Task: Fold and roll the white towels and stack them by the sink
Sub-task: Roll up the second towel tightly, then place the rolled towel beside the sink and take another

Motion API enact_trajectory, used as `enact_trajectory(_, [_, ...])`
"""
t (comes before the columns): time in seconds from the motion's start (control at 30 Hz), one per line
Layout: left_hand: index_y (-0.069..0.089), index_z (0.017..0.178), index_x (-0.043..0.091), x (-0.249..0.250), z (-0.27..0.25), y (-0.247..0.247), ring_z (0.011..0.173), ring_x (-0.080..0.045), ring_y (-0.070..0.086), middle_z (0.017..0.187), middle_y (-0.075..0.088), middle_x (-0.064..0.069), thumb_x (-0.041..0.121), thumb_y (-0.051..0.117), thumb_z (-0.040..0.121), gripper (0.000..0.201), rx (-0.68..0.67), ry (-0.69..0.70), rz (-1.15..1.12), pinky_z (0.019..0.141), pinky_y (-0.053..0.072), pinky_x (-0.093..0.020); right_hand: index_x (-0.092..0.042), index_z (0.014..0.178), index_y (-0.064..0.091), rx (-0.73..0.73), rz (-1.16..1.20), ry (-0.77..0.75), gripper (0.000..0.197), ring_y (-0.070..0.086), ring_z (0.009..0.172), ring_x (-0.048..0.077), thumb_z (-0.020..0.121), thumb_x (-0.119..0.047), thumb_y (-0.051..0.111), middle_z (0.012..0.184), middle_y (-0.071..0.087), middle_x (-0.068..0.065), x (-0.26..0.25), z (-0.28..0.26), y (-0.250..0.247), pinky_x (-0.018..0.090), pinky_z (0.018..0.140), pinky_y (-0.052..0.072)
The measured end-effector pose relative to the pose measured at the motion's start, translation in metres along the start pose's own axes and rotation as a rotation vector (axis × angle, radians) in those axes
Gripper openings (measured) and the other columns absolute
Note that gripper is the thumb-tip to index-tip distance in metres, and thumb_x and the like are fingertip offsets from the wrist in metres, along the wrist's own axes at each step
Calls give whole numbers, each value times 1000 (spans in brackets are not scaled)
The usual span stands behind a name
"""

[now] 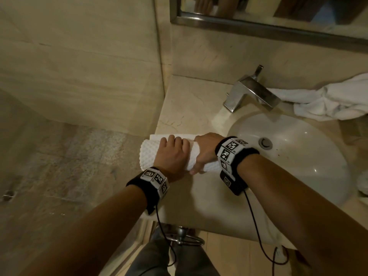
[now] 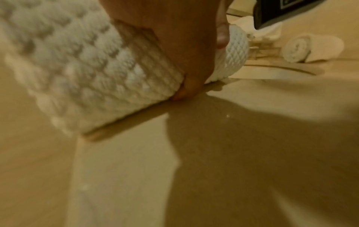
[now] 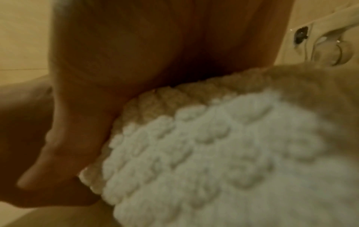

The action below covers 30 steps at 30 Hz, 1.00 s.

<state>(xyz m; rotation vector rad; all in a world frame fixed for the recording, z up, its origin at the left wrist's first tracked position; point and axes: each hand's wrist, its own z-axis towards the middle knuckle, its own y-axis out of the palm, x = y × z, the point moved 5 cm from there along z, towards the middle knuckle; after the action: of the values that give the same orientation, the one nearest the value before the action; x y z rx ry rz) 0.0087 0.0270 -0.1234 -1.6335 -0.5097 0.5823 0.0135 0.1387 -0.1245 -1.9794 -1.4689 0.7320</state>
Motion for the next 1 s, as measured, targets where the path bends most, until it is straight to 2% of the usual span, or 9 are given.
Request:
enact_trajectory(0.13, [43,108,8,-2,2,0,98,-29,46,108,52,-12,61,61,72,67,-93,-30,27,87,35,-41,-25,88,59,-14,-5,23,85,64,71,17,20,-73,75,80,67,-5,-6,3,-6,34,74,57])
enact_trajectory(0.27, [45,111,14,-12,18,-1,97,-25,48,106,56,-6,60,68,62,71,-193,2,-43,87,38,-35,-25,105,57,-72,71,1,92,63,83,19,29,-73,76,99,67,-3,1,4,-2,35,80,54])
enact_trajectory(0.4, [48,113,17,-23,37,-3,94,-22,55,104,61,-2,56,78,51,79,-322,-9,-76,78,39,-31,-21,127,41,182,-78,-117,104,50,108,22,44,-72,76,120,48,0,-5,-5,-6,41,92,45])
enact_trajectory(0.5, [49,109,19,-27,45,4,91,-24,58,101,63,-3,46,80,44,77,-389,-15,-120,75,44,-31,-17,134,33,334,-235,-160,94,49,111,25,60,-56,77,125,47,3,-19,-10,7,42,93,40])
enact_trajectory(0.6, [48,111,19,-28,48,4,94,-24,57,105,61,-3,48,79,43,80,-364,0,-140,80,45,-32,-18,132,35,346,-177,-142,88,55,105,24,61,-50,76,119,53,3,-16,-2,7,39,90,40])
enact_trajectory(0.67, [44,120,20,-29,47,4,103,-24,52,113,55,-3,61,76,47,90,-303,32,-155,88,42,-36,-19,129,38,279,-109,-155,89,58,98,22,55,-50,79,112,57,1,-12,5,-1,33,83,42])
enact_trajectory(0.8, [43,125,23,-49,33,4,101,-21,54,115,55,0,90,43,61,93,-144,15,-213,86,43,-37,-24,109,45,163,-5,-138,75,55,79,16,47,-41,83,94,58,-5,-4,15,-15,28,66,45])
enact_trajectory(0.9, [50,127,27,-71,18,6,104,-23,57,118,61,-2,85,12,74,88,-76,-91,-213,89,42,-37,-29,111,49,161,80,-126,86,58,79,16,35,-49,84,95,61,-7,2,16,-17,31,68,52])
enact_trajectory(1.0, [58,121,24,-84,9,7,108,-25,53,117,61,-5,72,17,85,73,-56,-268,-386,93,42,-37,-34,120,48,229,156,-157,97,57,91,13,35,-65,83,106,58,-14,12,10,-16,30,79,48])
